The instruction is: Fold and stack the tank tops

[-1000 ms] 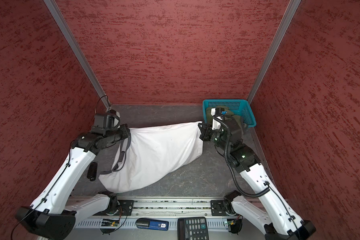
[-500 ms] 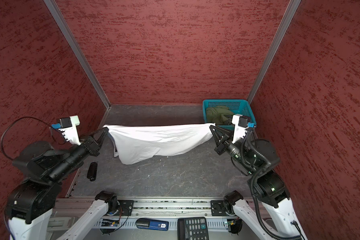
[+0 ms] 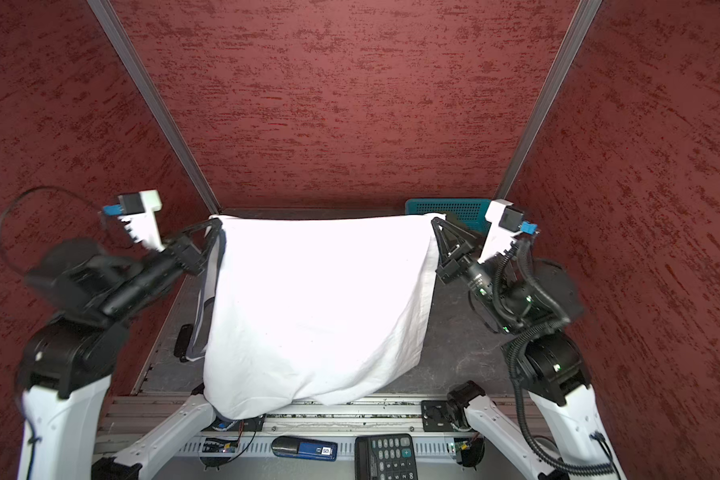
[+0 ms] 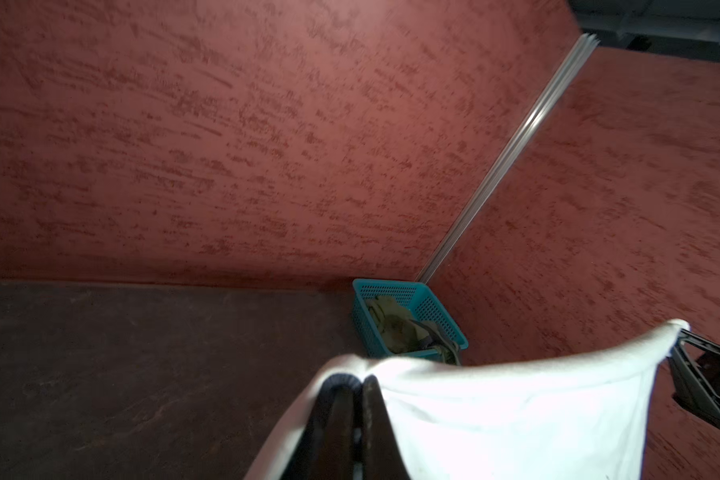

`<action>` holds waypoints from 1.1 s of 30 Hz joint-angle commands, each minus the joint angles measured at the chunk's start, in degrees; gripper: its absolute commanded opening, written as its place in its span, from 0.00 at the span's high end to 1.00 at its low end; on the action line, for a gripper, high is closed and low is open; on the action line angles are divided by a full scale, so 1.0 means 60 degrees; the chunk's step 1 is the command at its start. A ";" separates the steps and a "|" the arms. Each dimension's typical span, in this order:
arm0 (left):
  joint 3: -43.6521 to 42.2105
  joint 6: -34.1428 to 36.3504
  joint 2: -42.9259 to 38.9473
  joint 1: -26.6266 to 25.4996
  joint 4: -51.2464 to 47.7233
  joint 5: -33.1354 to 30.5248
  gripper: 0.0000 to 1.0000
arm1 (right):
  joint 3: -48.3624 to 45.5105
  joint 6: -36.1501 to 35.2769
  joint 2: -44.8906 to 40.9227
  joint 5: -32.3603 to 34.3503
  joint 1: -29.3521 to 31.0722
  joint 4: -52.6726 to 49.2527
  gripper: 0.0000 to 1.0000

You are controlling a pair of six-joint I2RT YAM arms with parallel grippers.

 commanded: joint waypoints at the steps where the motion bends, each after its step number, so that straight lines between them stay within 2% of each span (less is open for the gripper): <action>1: -0.0727 -0.0388 0.1986 0.0084 -0.0030 -0.0148 1.00 | -0.0716 -0.0412 0.0903 0.1849 0.0039 -0.0279 1.00; 5: -0.1272 -0.0712 0.4340 0.0106 0.0631 0.0364 1.00 | -0.1864 -0.0572 0.2312 0.1912 -0.0165 0.0518 1.00; 7: -0.1154 -0.0825 0.5620 0.0135 0.0739 0.0571 0.98 | -0.2224 -0.0538 0.3242 0.1590 -0.0470 0.1026 1.00; 11: 0.0149 -0.0869 0.8109 0.0164 0.0095 0.0619 0.61 | -0.1841 -0.0359 0.5736 0.0901 -0.1160 0.1442 0.98; 14: 0.0770 -0.0916 0.8592 0.0207 -0.0579 -0.0187 0.40 | -0.0792 -0.0274 0.7241 0.1320 -0.1369 0.0573 0.55; 17: 0.0188 -0.1027 0.7846 0.0279 -0.0670 -0.1378 0.26 | -0.0459 -0.0257 0.7482 0.1845 -0.1389 0.0087 0.38; 21: -0.1475 -0.1530 0.6408 0.0665 -0.0817 -0.2719 0.24 | -0.1238 -0.0157 0.6709 0.1516 -0.1382 0.0248 0.31; 25: -0.3430 -0.1759 0.5366 0.1796 -0.0221 -0.2699 0.29 | -0.2463 0.0197 0.5571 0.0530 -0.1384 0.0454 0.31; 28: -0.3637 -0.1573 0.5676 0.2392 -0.0058 -0.2418 0.35 | -0.3357 0.0493 0.4998 -0.0185 -0.1358 0.0661 0.32; 33: -0.2910 -0.1453 0.6891 0.2508 -0.0029 -0.2529 0.40 | -0.4346 0.0765 0.4553 -0.0780 -0.1306 0.0836 0.34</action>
